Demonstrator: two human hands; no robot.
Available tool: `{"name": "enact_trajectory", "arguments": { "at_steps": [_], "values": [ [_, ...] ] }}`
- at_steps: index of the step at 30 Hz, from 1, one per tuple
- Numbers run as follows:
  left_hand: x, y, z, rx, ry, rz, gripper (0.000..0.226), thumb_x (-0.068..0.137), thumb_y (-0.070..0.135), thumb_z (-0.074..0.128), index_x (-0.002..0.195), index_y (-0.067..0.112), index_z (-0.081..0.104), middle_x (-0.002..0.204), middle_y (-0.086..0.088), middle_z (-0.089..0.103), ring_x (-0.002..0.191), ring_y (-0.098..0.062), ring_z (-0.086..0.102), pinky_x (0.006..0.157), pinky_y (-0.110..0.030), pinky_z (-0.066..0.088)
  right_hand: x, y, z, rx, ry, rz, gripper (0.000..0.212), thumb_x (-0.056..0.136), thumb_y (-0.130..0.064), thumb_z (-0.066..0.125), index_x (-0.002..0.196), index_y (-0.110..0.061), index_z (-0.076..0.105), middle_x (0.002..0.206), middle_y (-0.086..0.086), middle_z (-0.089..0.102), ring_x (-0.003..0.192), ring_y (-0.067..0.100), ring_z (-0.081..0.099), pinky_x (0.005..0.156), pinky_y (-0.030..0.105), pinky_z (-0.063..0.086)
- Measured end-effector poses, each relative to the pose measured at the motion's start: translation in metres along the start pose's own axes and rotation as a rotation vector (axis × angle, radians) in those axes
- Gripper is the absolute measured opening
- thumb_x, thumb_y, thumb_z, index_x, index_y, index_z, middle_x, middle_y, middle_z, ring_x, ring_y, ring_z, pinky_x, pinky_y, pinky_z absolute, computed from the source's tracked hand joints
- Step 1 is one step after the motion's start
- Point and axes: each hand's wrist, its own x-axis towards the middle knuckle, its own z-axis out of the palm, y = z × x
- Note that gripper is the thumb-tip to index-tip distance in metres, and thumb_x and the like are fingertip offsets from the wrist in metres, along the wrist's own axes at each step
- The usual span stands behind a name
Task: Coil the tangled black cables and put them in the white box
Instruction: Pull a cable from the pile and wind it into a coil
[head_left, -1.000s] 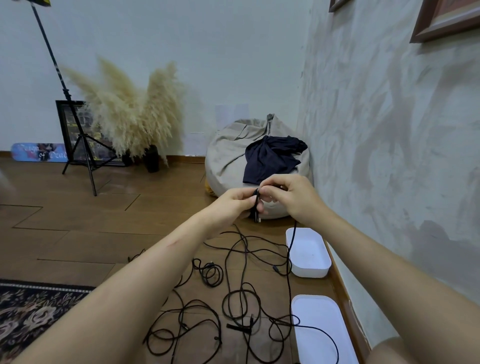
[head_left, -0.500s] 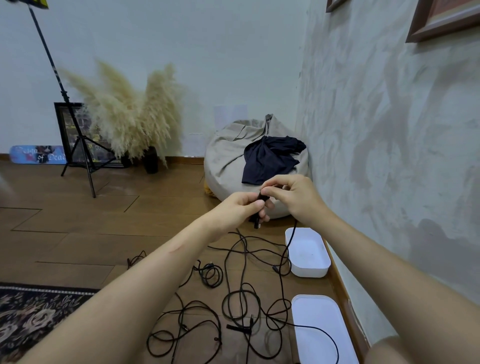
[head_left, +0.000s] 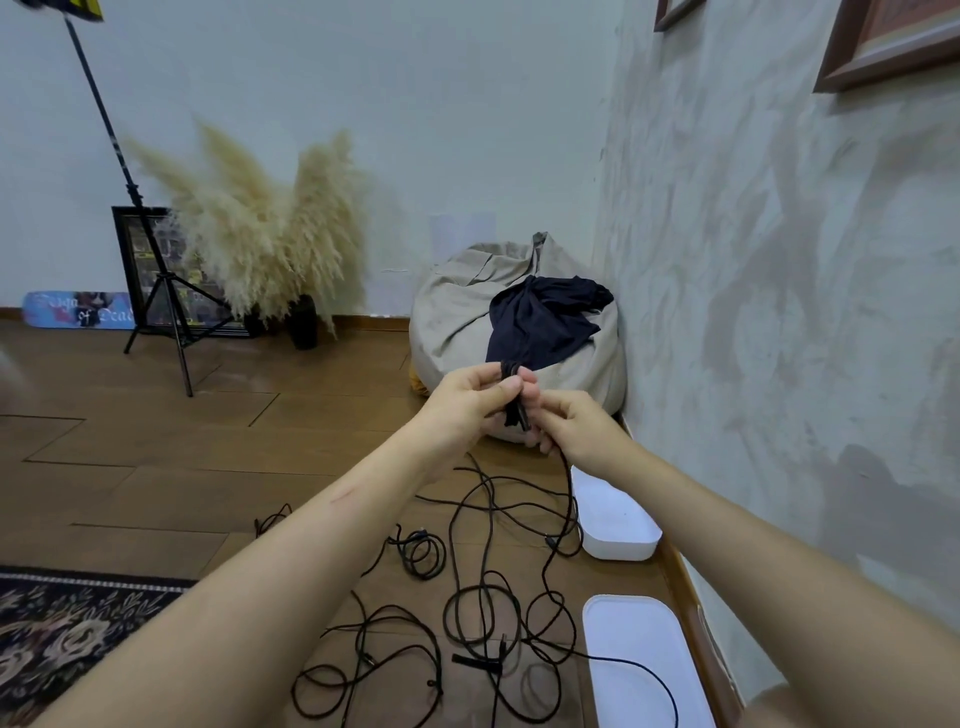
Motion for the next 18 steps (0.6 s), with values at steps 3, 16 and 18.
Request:
{"name": "enact_trajectory", "arguments": {
  "at_steps": [3, 16, 18],
  "values": [
    [0.003, 0.002, 0.003, -0.12, 0.147, 0.03, 0.019, 0.106, 0.008, 0.052, 0.119, 0.004, 0.065, 0.098, -0.001, 0.075, 0.094, -0.009, 0.073, 0.072, -0.016, 0.054, 0.001, -0.007, 0.019, -0.024, -0.062, 0.042, 0.023, 0.109, -0.017, 0.043, 0.102, -0.024, 0.064, 0.077, 0.001, 0.066, 0.065, 0.01, 0.059, 0.064, 0.026, 0.049],
    [0.008, -0.014, -0.011, 0.575, 0.368, 0.207, 0.013, 0.101, 0.016, 0.059, 0.097, 0.021, 0.07, 0.094, 0.004, 0.075, 0.091, -0.012, 0.07, 0.074, -0.025, 0.056, 0.014, -0.034, 0.001, -0.257, -0.157, -0.089, 0.021, 0.099, -0.024, 0.058, 0.088, -0.017, 0.074, 0.074, -0.01, 0.062, 0.072, -0.003, 0.056, 0.071, 0.025, 0.042],
    [0.009, -0.02, -0.009, 0.671, 0.271, 0.195, 0.015, 0.102, 0.025, 0.057, 0.1, 0.017, 0.07, 0.093, -0.002, 0.074, 0.09, -0.019, 0.068, 0.079, -0.04, 0.054, 0.013, -0.032, -0.01, -0.303, -0.137, -0.106, 0.02, 0.099, -0.025, 0.059, 0.083, -0.028, 0.072, 0.076, -0.01, 0.065, 0.074, 0.0, 0.058, 0.071, 0.026, 0.042]
  ]
}}
